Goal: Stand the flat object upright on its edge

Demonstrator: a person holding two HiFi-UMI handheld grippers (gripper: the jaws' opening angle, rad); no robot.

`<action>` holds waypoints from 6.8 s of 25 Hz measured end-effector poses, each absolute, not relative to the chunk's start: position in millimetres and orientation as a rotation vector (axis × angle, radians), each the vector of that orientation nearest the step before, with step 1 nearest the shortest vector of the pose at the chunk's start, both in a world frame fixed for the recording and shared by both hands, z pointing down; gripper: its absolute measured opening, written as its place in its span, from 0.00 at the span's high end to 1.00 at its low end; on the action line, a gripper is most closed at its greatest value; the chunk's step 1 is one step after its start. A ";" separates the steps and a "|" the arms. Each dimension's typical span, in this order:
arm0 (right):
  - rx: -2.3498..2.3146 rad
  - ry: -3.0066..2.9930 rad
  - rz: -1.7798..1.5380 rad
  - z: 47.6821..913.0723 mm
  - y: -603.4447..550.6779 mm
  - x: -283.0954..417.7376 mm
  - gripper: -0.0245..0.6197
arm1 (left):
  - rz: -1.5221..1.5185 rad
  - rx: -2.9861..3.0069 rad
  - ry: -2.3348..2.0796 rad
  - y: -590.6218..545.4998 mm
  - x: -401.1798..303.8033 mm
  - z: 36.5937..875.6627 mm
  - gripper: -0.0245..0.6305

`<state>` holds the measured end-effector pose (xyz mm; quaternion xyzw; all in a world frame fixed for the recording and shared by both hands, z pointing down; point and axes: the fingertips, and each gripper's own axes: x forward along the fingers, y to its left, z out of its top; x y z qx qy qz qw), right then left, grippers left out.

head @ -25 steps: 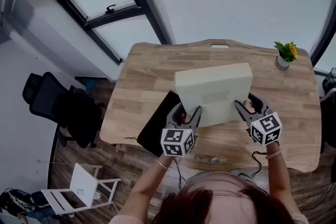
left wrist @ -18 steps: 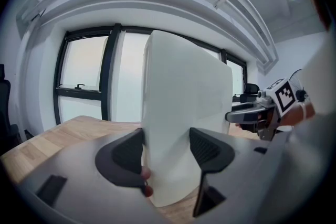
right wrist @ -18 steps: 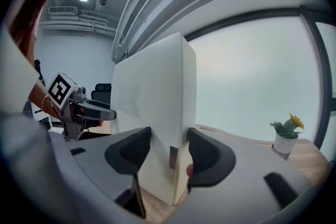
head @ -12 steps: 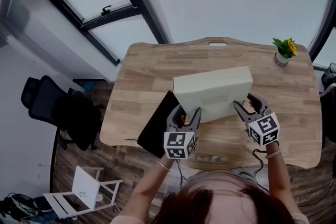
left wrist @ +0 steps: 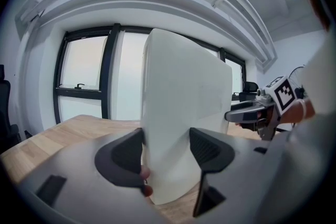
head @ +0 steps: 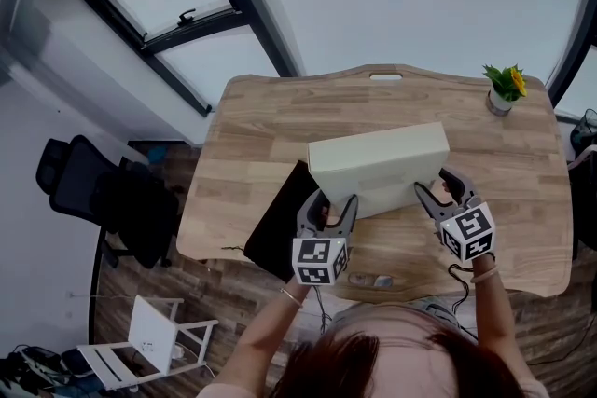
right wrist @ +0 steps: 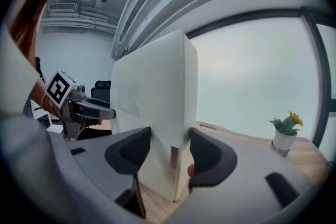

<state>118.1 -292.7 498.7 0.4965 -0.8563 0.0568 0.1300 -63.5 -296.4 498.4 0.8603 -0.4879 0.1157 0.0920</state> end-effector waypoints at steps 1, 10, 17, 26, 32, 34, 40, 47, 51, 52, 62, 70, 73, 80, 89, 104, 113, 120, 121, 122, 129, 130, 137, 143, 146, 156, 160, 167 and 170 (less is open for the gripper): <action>1.442 -2.488 0.158 498.4 -291.8 117.3 0.61 | 0.340 2.555 -1.447 -295.0 -64.2 499.2 0.56; 1.454 -2.490 0.160 499.6 -289.6 117.9 0.60 | 0.329 2.569 -1.421 -289.5 -63.9 502.0 0.55; 1.433 -2.500 0.183 499.1 -289.7 117.6 0.59 | 0.336 2.572 -1.360 -287.8 -64.6 500.9 0.55; 1.454 -2.520 0.192 493.7 -287.1 115.1 0.57 | 0.271 2.539 -1.281 -284.1 -66.4 492.5 0.54; 1.500 -2.516 0.183 485.3 -285.6 118.6 0.57 | 0.243 2.542 -1.285 -282.8 -68.1 480.1 0.54; 1.526 -2.512 0.189 483.4 -284.1 120.0 0.57 | 0.247 2.543 -1.287 -280.4 -70.2 478.3 0.54; 1.601 -2.522 0.225 473.1 -274.5 126.9 0.57 | 0.247 2.515 -1.309 -270.7 -80.1 476.3 0.54; 1.621 -2.512 0.226 468.5 -258.7 122.7 0.60 | 0.233 2.504 -1.298 -254.3 -85.4 471.7 0.55; 1.621 -2.508 0.221 466.1 -251.0 117.6 0.62 | 0.228 2.509 -1.295 -245.0 -84.8 467.8 0.55; 1.625 -2.506 0.219 465.4 -249.6 117.1 0.62 | 0.224 2.511 -1.296 -243.0 -84.7 466.5 0.55; 1.603 -2.518 0.240 465.3 -223.7 104.5 0.70 | 0.197 2.507 -1.376 -219.2 -93.6 456.2 0.74; 1.598 -2.550 0.268 462.6 -191.0 92.5 0.76 | 0.194 2.515 -1.417 -187.9 -102.6 450.1 0.81; 1.598 -2.551 0.268 460.3 -176.7 88.2 0.78 | 0.205 2.519 -1.436 -174.0 -107.1 448.6 0.84; 1.583 -2.563 0.259 454.5 -143.5 77.9 0.82 | 0.215 2.526 -1.476 -143.9 -115.5 440.4 0.88; 1.612 -2.555 0.252 451.3 -101.8 72.1 0.91 | 0.204 2.563 -1.478 -102.1 -119.7 431.0 0.93; 1.628 -2.564 0.212 429.9 -47.3 56.0 0.96 | 0.174 2.621 -1.483 -46.1 -128.8 408.9 0.94; 1.650 -2.573 0.170 415.0 -22.5 53.4 0.96 | 0.184 2.672 -1.472 -22.3 -117.0 395.6 0.94; 1.638 -2.609 0.138 402.0 -5.2 63.0 0.96 | 0.228 2.707 -1.513 -3.2 -96.9 386.6 0.94; 1.628 -2.615 0.130 399.7 -2.9 64.7 0.96 | 0.224 2.702 -1.523 -1.0 -94.0 384.0 0.94; 1.618 -2.620 0.122 397.5 -0.2 66.3 0.96 | 0.220 2.697 -1.533 1.4 -91.3 381.3 0.94; 1.568 -2.646 0.076 382.9 25.2 79.5 0.96 | 0.203 2.672 -1.592 24.4 -74.1 363.1 0.94; 1.561 -2.650 0.073 382.2 30.0 82.4 0.96 | 0.197 2.668 -1.597 29.3 -70.8 362.0 0.94; 1.519 -2.689 0.037 375.8 58.6 100.0 0.96 | 0.193 2.649 -1.643 61.3 -47.5 356.4 0.94; 1.500 -2.710 -0.002 370.2 81.3 114.7 0.96 | 0.161 2.634 -1.669 88.4 -29.2 348.7 0.94; 1.491 -2.717 -0.002 370.7 91.8 121.6 0.96 | 0.152 2.625 -1.683 101.2 -21.2 347.3 0.94; 1.515 -2.725 -0.048 362.6 127.3 139.3 0.96 | 0.131 2.594 -1.703 143.3 -7.9 343.6 0.94; 1.541 -2.709 -0.046 365.3 134.2 145.4 0.96 | 0.153 2.573 -1.729 154.6 -8.2 344.7 0.94; 1.571 -2.683 -0.073 363.2 140.2 143.9 0.96 | 0.187 2.526 -1.770 162.3 -19.8 349.1 0.94; 1.564 -2.674 -0.079 363.2 136.8 135.2 0.96 | 0.204 2.551 -1.758 158.2 -24.4 346.4 0.94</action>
